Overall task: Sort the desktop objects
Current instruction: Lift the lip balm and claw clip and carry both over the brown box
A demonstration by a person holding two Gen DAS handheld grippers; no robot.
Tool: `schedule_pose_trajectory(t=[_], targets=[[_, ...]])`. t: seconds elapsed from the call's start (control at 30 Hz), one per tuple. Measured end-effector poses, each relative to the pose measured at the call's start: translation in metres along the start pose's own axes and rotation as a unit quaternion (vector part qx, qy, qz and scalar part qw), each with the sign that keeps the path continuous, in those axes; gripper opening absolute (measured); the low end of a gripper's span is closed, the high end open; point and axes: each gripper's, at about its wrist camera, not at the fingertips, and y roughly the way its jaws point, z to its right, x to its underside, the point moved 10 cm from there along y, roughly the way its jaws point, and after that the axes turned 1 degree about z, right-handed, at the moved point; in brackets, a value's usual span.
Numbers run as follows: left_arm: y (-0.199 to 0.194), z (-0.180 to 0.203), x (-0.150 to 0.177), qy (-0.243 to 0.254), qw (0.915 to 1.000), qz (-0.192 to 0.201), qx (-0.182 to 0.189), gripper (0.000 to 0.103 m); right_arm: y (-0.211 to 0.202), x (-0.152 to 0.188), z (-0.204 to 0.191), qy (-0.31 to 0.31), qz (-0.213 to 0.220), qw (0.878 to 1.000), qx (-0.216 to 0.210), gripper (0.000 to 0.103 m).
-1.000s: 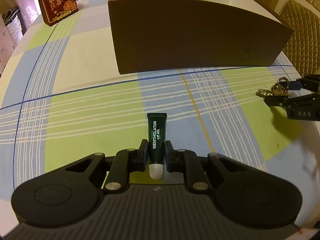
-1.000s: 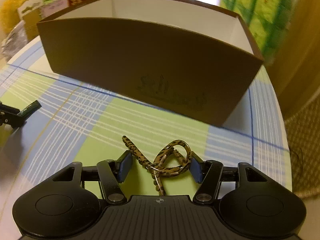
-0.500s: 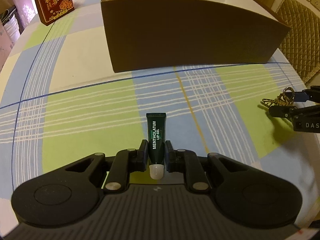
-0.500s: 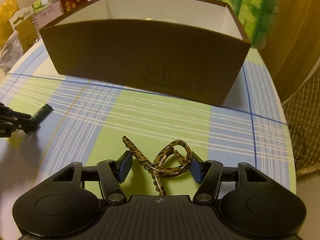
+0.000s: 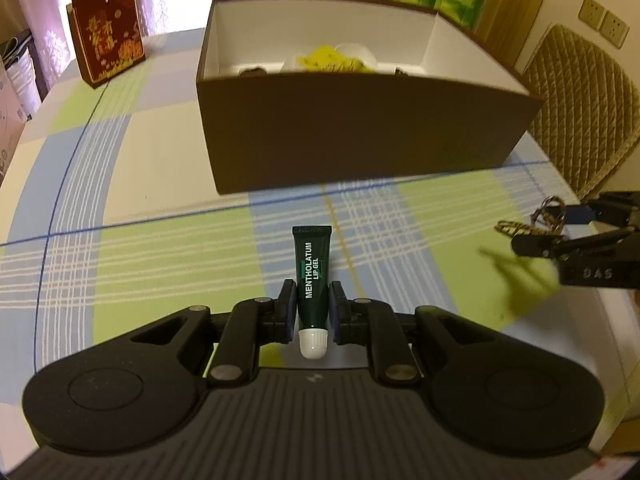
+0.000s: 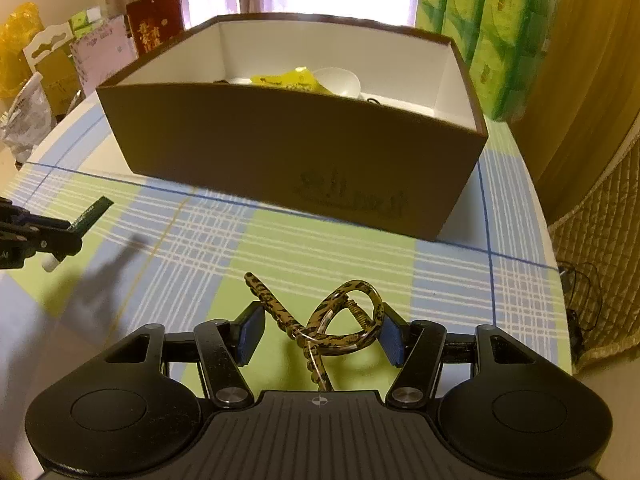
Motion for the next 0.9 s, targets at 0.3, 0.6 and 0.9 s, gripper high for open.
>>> schedule_pose_trajectory(t=[0.3,0.6,0.9], targets=[[-0.022,0.009,-0.023,0.001,0.9991,0.039,0.013,0.013,-0.005,-0.012,-0.003,0.015,-0.006,1.0,-0.016,0.057],[-0.033,0.011,-0.05,0.001,0.9972,0.071,0.023,0.013,-0.013,-0.033,-0.007,0.022,0.005,0.999,-0.035,0.057],[-0.039,0.01,-0.086,0.014,0.9944,0.102,0.023,0.013,-0.025,-0.072,-0.004,0.019,0.036,0.998,-0.049,0.057]])
